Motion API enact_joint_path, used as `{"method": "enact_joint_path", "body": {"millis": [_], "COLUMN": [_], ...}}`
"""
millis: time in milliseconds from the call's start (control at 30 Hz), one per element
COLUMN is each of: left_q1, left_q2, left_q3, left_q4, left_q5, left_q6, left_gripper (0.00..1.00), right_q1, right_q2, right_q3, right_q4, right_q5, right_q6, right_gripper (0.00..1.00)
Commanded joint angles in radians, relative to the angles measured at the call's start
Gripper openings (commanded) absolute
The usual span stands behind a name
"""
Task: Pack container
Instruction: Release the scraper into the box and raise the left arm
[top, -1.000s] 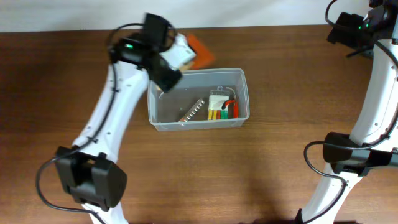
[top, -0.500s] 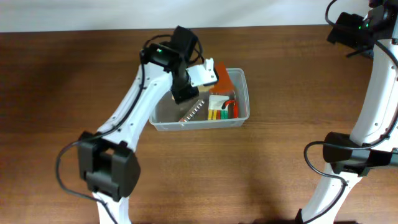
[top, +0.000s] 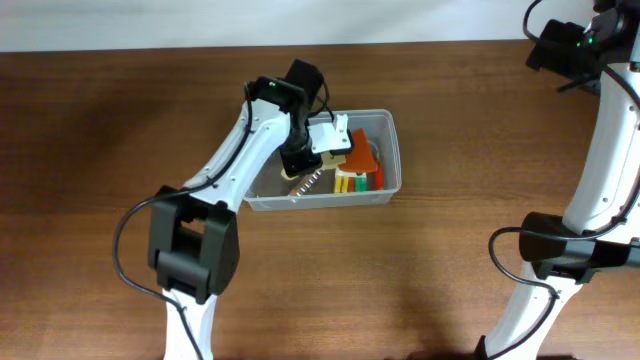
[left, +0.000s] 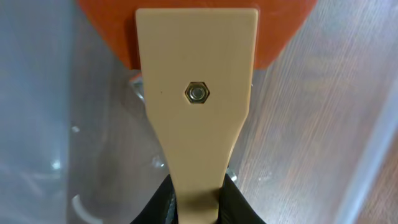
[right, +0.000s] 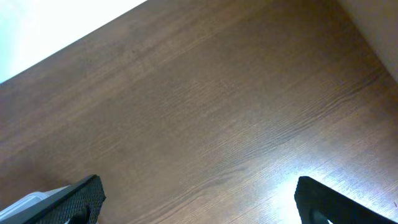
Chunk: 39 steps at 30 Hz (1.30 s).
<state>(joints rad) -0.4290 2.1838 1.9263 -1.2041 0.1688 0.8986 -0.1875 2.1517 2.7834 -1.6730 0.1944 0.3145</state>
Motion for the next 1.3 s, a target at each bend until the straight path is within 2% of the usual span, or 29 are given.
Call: {"method": "enact_joint_path", "body": {"millis": [0, 33, 67, 100, 200, 300, 567, 667, 800, 867, 967, 1000, 1033, 1167, 1267], "left_q1": [0.004, 0.004, 0.004, 0.004, 0.004, 0.006, 0.023, 0.043, 0.084, 0.111, 0.171, 0.198, 0.233, 0.352, 0.435], "left_q2": [0.027, 0.027, 0.027, 0.027, 0.026, 0.019, -0.035, -0.061, -0.083, -0.092, -0.106, -0.112, -0.119, -0.136, -0.136], "left_q3": [-0.013, -0.014, -0.014, -0.014, -0.014, -0.009, 0.116, 0.178, 0.294, 0.346, 0.413, 0.433, 0.447, 0.454, 0.453], "left_q4": [0.003, 0.003, 0.003, 0.007, 0.014, 0.014, 0.011, 0.013, -0.002, -0.014, -0.053, -0.069, -0.078, -0.091, -0.112], "left_q5": [0.03, 0.03, 0.031, 0.03, 0.03, 0.03, 0.018, -0.005, -0.156, -0.259, -0.393, -0.402, -0.394, -0.39, -0.346], "left_q6": [0.023, 0.023, 0.023, 0.022, 0.006, -0.021, -0.109, -0.164, -0.363, -0.504, -0.746, -0.809, -0.863, -0.958, -0.982], "left_gripper": [0.11, 0.25, 0.33, 0.35, 0.54, 0.59, 0.61, 0.68, 0.69, 0.71, 0.95, 1.0, 0.99, 0.99, 0.99], "right_q1": [-0.003, -0.003, -0.003, -0.003, -0.003, -0.003, -0.003, -0.003, -0.003, -0.003, -0.003, -0.003, -0.003, -0.003, -0.003], "right_q2": [-0.015, -0.015, -0.015, -0.015, -0.015, -0.015, -0.015, -0.015, -0.015, -0.015, -0.015, -0.015, -0.015, -0.015, -0.015], "right_q3": [0.014, 0.014, 0.014, 0.014, 0.014, 0.014, 0.014, 0.014, 0.014, 0.014, 0.014, 0.014, 0.014, 0.014, 0.014], "right_q4": [0.0, 0.0, 0.0, 0.0, 0.0, 0.0, 0.0, 0.0, 0.0, 0.0, 0.0, 0.0, 0.0, 0.0, 0.0], "right_q5": [0.009, 0.009, 0.009, 0.009, 0.009, 0.009, 0.009, 0.009, 0.009, 0.009, 0.008, 0.009, 0.009, 0.009, 0.009], "right_q6": [0.005, 0.005, 0.005, 0.005, 0.005, 0.005, 0.005, 0.005, 0.005, 0.005, 0.005, 0.005, 0.005, 0.005, 0.005], "right_gripper": [0.99, 0.99, 0.99, 0.99, 0.98, 0.99, 0.99, 0.99, 0.99, 0.99, 0.99, 0.98, 0.99, 0.99, 0.99]}}
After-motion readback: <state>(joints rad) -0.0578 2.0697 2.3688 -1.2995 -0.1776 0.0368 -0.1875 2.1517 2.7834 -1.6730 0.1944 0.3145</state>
